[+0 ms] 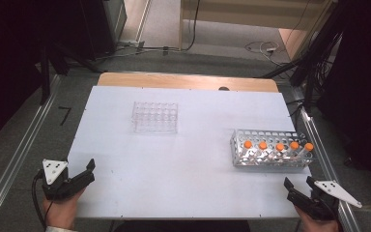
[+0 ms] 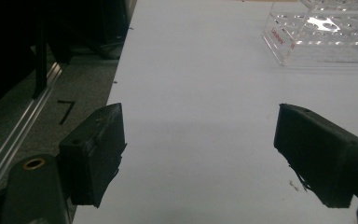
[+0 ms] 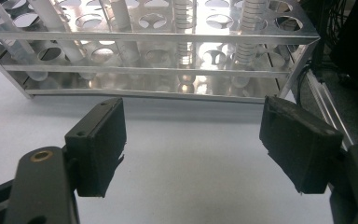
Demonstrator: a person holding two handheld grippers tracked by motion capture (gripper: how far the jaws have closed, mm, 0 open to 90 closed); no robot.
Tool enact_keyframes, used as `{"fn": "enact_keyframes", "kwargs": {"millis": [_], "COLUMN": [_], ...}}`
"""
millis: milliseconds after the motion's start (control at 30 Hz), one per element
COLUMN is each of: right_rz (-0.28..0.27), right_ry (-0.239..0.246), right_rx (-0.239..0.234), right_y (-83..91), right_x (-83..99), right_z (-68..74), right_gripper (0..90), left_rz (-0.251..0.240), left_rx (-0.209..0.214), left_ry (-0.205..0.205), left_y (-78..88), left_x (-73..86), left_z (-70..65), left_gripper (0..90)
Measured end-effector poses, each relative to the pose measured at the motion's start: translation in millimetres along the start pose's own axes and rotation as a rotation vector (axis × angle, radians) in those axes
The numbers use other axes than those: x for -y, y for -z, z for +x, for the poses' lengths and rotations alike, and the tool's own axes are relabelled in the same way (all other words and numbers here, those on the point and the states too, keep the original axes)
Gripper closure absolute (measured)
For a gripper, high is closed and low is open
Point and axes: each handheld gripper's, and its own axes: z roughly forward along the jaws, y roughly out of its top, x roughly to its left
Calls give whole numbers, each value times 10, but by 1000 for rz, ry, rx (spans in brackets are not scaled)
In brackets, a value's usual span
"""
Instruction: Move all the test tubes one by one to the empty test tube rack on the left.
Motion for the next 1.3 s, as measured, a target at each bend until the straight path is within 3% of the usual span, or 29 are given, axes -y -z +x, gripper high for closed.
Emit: {"fn": "enact_keyframes", "kwargs": {"millis": [1300], "right_rz": [-56], "right_ry": [-27], "right_rx": [23], "right_y": [-6], "right_x": [-211], "right_z": [-84], "right_gripper": [240], "left_rz": [-7], "left_rx": [13], "left_ry": [-14], "left_y": [-46], "left_x": [-41], "left_z": [-73], "left_gripper": [163]}}
